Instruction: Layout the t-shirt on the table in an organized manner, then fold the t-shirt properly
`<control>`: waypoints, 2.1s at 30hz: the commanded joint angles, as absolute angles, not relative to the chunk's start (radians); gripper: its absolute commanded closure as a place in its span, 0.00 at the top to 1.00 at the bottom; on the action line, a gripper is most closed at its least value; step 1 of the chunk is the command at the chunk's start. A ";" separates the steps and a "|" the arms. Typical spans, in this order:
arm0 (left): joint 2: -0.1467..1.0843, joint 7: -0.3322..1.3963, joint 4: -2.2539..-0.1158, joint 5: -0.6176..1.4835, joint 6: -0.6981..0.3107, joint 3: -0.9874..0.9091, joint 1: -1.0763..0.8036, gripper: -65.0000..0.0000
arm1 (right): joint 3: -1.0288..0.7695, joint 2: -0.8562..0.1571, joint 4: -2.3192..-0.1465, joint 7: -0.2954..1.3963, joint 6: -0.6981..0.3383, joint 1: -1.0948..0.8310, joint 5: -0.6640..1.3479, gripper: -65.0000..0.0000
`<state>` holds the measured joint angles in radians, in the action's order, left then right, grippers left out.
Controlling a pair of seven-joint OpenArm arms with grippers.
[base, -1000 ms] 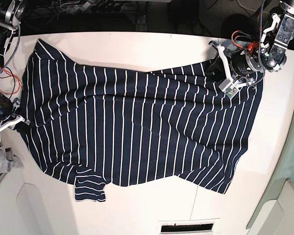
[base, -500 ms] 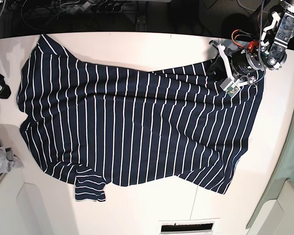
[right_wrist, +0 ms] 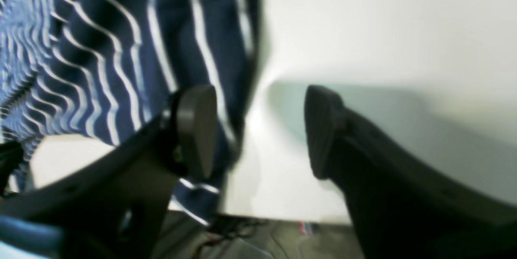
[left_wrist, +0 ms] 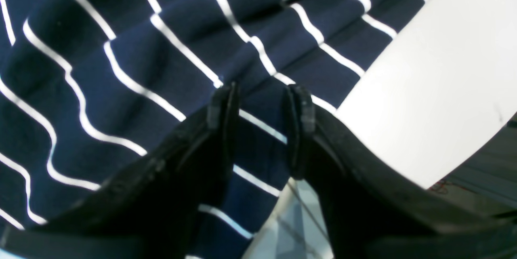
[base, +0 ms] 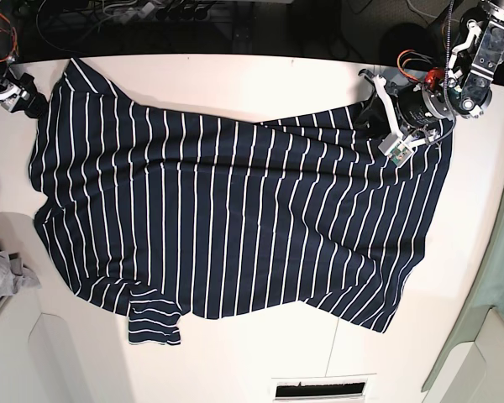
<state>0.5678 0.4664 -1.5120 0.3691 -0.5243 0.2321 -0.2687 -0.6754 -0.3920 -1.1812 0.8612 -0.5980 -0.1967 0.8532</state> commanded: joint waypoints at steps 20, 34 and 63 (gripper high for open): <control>0.627 0.494 -1.620 0.316 -0.645 0.230 -0.316 0.31 | -0.760 -0.414 -1.638 0.897 -0.594 -0.313 0.827 0.00; 0.717 0.461 -1.766 0.299 -0.639 0.230 -0.400 0.31 | -0.803 -0.492 -1.728 0.884 -0.587 -0.303 0.826 0.00; 0.517 0.508 -1.772 0.382 -0.504 0.230 -0.308 0.31 | -0.805 -0.482 -1.455 0.774 -0.553 -0.444 0.699 0.40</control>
